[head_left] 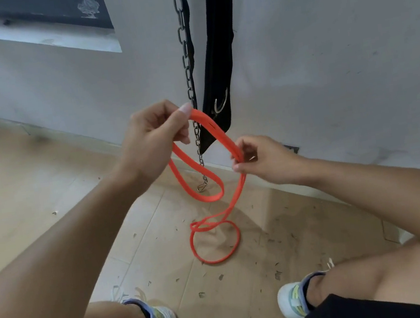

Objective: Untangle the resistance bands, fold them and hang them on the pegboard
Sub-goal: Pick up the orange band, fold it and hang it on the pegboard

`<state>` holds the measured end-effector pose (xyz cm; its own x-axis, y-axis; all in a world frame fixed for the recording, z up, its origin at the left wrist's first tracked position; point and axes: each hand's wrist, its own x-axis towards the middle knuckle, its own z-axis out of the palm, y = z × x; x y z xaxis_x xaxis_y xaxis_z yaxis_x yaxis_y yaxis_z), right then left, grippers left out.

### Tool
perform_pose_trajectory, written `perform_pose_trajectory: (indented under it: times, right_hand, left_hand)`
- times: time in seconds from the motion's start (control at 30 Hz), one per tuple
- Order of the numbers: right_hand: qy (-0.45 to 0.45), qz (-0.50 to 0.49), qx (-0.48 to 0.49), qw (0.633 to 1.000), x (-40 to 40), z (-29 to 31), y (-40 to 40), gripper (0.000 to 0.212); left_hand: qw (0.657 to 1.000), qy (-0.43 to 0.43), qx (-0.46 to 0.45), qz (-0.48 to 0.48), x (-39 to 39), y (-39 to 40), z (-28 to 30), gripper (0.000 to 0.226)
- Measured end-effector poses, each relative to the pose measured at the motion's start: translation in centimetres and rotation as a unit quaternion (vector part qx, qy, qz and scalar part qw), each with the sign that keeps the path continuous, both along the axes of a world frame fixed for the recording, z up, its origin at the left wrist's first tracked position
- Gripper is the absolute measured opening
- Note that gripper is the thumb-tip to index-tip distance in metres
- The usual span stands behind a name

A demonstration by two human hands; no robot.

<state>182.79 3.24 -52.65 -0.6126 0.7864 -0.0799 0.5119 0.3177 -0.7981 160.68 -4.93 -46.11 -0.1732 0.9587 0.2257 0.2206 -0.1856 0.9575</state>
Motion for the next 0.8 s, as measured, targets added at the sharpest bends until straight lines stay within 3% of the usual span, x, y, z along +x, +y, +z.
perform_pose_trajectory:
  times: [0.1, 0.17, 0.3, 0.4, 0.6, 0.8]
  right_hand:
    - [0.038, -0.049, -0.011, 0.998, 0.5, 1.2, 0.7, 0.029]
    - [0.059, -0.060, 0.005, 0.996, 0.9, 2.3, 0.9, 0.025]
    - [0.055, -0.034, 0.044, 0.997, 0.7, 4.8, -0.2, 0.033]
    - [0.060, 0.007, 0.085, 0.995, 0.2, 6.1, -1.7, 0.049]
    - [0.092, 0.026, 0.104, 0.990, -0.5, 6.3, -2.9, 0.036]
    - [-0.042, 0.048, 0.066, 0.996, -0.4, 3.3, -1.9, 0.012]
  left_hand:
    - [0.998, 0.009, -0.054, 0.029, -1.3, 0.3, -0.5, 0.030]
    - [0.993, 0.066, -0.094, 0.030, -1.9, 0.3, -1.1, 0.032]
    - [0.977, 0.144, -0.148, -0.045, -1.1, -0.4, -1.5, 0.056]
    - [0.978, 0.124, -0.140, -0.093, 1.2, -0.6, -1.1, 0.051]
    - [0.986, 0.121, -0.066, -0.090, 2.9, -0.3, -1.5, 0.040]
    - [0.996, 0.049, -0.024, -0.071, 3.1, -0.3, -0.8, 0.044]
